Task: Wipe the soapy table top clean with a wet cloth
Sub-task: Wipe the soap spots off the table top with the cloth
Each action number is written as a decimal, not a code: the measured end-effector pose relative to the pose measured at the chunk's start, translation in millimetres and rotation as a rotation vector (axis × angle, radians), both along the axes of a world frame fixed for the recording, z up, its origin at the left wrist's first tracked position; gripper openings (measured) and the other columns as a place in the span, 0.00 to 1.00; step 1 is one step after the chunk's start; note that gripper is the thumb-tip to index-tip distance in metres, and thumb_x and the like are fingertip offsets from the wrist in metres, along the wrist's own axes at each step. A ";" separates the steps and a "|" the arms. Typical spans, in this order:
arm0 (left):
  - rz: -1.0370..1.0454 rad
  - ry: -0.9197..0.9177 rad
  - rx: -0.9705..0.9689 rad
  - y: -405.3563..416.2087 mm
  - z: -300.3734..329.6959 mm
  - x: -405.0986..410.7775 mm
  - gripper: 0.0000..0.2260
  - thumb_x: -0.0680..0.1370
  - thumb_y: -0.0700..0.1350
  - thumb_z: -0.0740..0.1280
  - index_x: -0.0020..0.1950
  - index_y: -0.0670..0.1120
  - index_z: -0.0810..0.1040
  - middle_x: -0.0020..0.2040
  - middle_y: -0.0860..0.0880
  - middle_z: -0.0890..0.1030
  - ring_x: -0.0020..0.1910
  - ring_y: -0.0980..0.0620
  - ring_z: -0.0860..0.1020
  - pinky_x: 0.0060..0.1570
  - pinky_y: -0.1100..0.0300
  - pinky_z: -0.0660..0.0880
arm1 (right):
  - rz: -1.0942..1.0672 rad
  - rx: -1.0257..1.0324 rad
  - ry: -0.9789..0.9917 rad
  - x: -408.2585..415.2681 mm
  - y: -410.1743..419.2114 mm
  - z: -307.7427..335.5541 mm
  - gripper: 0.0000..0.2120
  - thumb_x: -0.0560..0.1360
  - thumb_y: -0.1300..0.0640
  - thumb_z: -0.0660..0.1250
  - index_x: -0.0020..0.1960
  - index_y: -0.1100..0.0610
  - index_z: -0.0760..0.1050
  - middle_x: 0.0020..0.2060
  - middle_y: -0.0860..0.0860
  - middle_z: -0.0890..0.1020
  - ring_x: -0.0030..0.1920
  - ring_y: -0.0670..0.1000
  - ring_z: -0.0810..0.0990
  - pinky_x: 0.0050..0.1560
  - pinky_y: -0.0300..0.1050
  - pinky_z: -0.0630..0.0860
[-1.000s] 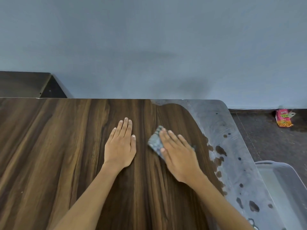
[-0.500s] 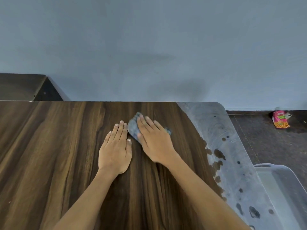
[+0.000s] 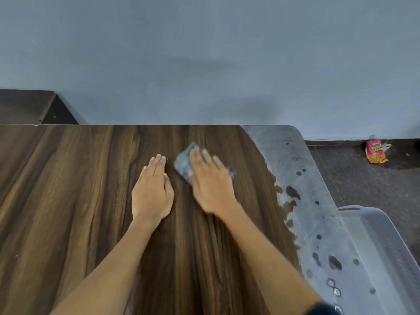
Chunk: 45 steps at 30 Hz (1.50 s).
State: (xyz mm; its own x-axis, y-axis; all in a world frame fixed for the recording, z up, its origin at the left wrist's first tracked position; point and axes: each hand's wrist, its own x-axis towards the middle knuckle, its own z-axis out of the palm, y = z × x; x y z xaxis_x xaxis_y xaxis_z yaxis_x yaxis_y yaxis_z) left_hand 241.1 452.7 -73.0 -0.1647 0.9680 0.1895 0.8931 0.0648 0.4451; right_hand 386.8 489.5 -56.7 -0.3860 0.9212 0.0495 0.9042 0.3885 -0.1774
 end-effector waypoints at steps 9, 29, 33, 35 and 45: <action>0.008 0.000 -0.018 -18.8 -2.4 2.2 0.19 0.79 0.38 0.56 0.71 0.40 0.66 0.72 0.44 0.66 0.73 0.48 0.61 0.72 0.54 0.57 | -0.270 -0.003 -0.082 99.5 -47.7 3.2 0.27 0.80 0.48 0.39 0.75 0.59 0.53 0.74 0.54 0.59 0.74 0.53 0.59 0.71 0.49 0.54; -0.044 0.049 -0.078 -106.2 -0.9 -15.4 0.18 0.81 0.44 0.53 0.71 0.44 0.65 0.72 0.49 0.66 0.72 0.53 0.62 0.71 0.57 0.57 | -0.337 -0.042 -0.019 67.5 -92.2 6.8 0.24 0.82 0.51 0.45 0.75 0.59 0.55 0.74 0.55 0.60 0.73 0.54 0.60 0.72 0.52 0.57; 0.121 0.020 -0.046 -116.5 -5.6 -12.6 0.21 0.79 0.46 0.50 0.69 0.41 0.68 0.69 0.46 0.70 0.71 0.50 0.65 0.69 0.56 0.58 | -0.498 -0.102 0.022 5.1 15.2 11.8 0.26 0.82 0.50 0.45 0.76 0.60 0.47 0.76 0.57 0.51 0.75 0.55 0.50 0.74 0.53 0.51; 0.217 -0.007 -0.021 -123.0 -7.0 -12.4 0.23 0.79 0.48 0.48 0.70 0.40 0.67 0.70 0.45 0.69 0.71 0.49 0.64 0.69 0.56 0.57 | -0.440 -0.117 0.029 -41.3 38.8 11.3 0.27 0.81 0.51 0.46 0.76 0.61 0.48 0.76 0.57 0.52 0.75 0.56 0.51 0.73 0.52 0.50; 0.542 -0.193 0.052 -169.1 -2.1 -17.3 0.26 0.80 0.53 0.46 0.71 0.37 0.63 0.70 0.38 0.67 0.70 0.42 0.64 0.69 0.49 0.59 | 0.261 -0.068 0.073 -104.5 -122.1 0.2 0.24 0.80 0.51 0.48 0.74 0.58 0.61 0.72 0.52 0.65 0.72 0.51 0.61 0.71 0.47 0.57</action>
State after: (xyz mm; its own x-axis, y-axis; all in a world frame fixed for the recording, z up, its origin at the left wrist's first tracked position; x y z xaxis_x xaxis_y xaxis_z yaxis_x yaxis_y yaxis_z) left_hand 223.8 283.5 -75.1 -0.6707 0.7260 0.1517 0.6407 0.4640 0.6117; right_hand 282.2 367.5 -56.6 -0.6083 0.7932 0.0274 0.7590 0.5915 -0.2721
